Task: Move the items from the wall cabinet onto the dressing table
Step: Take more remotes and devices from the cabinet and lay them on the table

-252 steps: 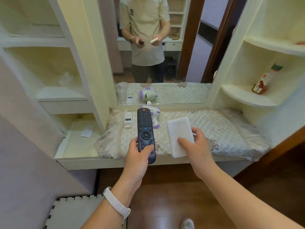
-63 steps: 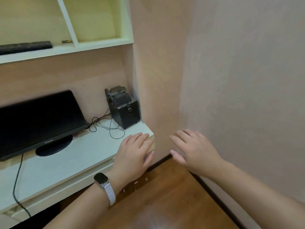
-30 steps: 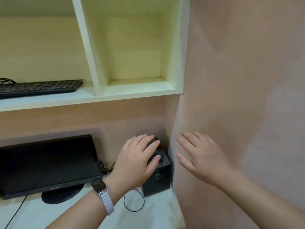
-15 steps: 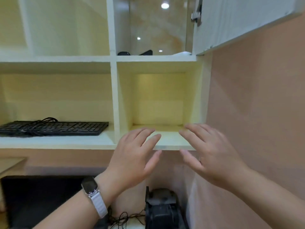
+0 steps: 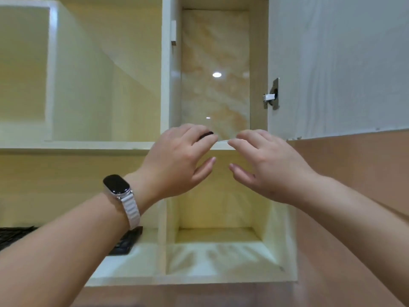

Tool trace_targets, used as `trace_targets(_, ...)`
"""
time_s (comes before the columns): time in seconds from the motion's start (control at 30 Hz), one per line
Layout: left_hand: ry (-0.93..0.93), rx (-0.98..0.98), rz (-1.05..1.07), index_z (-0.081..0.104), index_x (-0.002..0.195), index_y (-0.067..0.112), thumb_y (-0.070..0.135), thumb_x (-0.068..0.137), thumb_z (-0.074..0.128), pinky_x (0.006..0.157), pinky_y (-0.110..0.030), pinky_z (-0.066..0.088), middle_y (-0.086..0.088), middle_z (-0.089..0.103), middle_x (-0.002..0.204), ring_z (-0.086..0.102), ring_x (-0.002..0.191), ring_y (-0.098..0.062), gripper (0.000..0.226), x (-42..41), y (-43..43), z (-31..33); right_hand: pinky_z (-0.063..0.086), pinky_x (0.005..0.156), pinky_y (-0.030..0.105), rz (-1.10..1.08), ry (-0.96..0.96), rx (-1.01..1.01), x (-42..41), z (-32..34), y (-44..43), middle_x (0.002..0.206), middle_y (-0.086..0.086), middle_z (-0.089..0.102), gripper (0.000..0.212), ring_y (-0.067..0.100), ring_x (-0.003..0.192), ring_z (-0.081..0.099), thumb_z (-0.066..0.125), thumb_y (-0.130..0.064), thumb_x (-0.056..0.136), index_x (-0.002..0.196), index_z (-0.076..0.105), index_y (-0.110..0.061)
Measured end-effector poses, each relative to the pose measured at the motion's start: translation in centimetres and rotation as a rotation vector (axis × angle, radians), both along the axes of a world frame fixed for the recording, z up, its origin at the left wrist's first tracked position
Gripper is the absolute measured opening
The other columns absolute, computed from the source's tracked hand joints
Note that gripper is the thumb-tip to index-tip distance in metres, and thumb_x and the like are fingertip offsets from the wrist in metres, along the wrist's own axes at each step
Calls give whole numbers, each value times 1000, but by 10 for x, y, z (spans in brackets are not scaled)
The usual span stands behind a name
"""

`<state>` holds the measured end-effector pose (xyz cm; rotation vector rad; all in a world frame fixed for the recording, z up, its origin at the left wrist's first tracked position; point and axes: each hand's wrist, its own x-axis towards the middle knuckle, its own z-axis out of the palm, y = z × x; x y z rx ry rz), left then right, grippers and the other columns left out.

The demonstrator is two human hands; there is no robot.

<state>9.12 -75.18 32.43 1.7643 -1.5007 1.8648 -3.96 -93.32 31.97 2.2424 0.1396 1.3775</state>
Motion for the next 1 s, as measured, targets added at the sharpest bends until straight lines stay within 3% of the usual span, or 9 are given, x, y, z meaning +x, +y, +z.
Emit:
trace_targets(0.07, 1, 26, 78, 61, 124, 11, 42, 93, 49, 86, -42, 46, -11, 65, 116, 62, 101, -32, 46, 6, 3, 19, 51, 83, 42, -42, 61, 25, 8, 17, 5, 121, 9, 59, 63, 31, 108, 56, 35, -57, 88, 126, 55, -12)
trace_targets(0.2, 17, 85, 226, 60, 121, 16, 52, 92, 37, 100, -46, 39, -4, 70, 103, 66, 91, -28, 52, 25, 6, 45, 37, 105, 42, -281, 307, 139, 28, 51, 2, 147, 2, 35, 93, 24, 134, 33, 22, -83, 74, 148, 23, -26)
trace_targets(0.3, 29, 161, 295, 62, 114, 20, 59, 94, 26, 107, -44, 29, 1, 71, 94, 67, 88, -24, 57, 36, 8, 52, 35, 105, 44, -375, 418, 269, 40, 69, -3, 150, 3, 32, 104, 26, 136, 31, 28, -91, 68, 150, 17, -28)
trace_targets(0.4, -5, 162, 314, 64, 104, 24, 59, 96, 18, 112, -39, 18, 6, 70, 85, 66, 85, -20, 58, 44, 7, 50, 38, 96, 43, -459, 496, 327, 52, 73, -7, 144, 4, 40, 106, 29, 129, 41, 30, -95, 64, 148, 23, -30)
trace_targets(0.5, -44, 144, 319, 65, 90, 23, 57, 98, 16, 115, -41, 17, 6, 67, 75, 64, 85, -21, 60, 51, 6, 46, 42, 76, 37, -480, 546, 379, 59, 74, -8, 114, -2, 59, 94, 24, 103, 56, 34, -93, 66, 133, 40, -28)
trace_targets(0.6, -70, 137, 309, 66, 80, 21, 56, 99, 14, 117, -42, 15, 5, 64, 69, 63, 82, -22, 65, 54, 4, 43, 39, 63, 33, -433, 543, 401, 59, 72, -7, 85, -7, 59, 76, 17, 81, 56, 37, -89, 70, 113, 49, -27)
trace_targets(0.73, -74, 120, 247, 67, 84, 17, 55, 97, 25, 116, -41, 20, 1, 65, 72, 63, 78, -25, 58, 56, 6, 37, 51, 72, 35, -397, 495, 366, 54, 67, -6, 96, -5, 57, 77, 22, 90, 58, 39, -85, 73, 125, 47, -29)
trace_targets(0.87, -84, 99, 121, 66, 97, 17, 48, 95, 41, 109, -40, 30, 2, 67, 81, 63, 74, -23, 41, 53, 13, 37, 52, 80, 39, -314, 422, 337, 44, 62, -7, 103, -6, 54, 66, 22, 98, 55, 47, -75, 79, 131, 44, -34)
trace_targets(1.0, -53, 102, 71, 66, 100, 14, 37, 91, 50, 79, -39, 46, 2, 66, 82, 63, 73, -26, 30, 45, 23, 39, 51, 84, 40, -182, 387, 362, 31, 59, -4, 112, -7, 56, 51, 19, 102, 54, 55, -58, 86, 130, 44, -36)
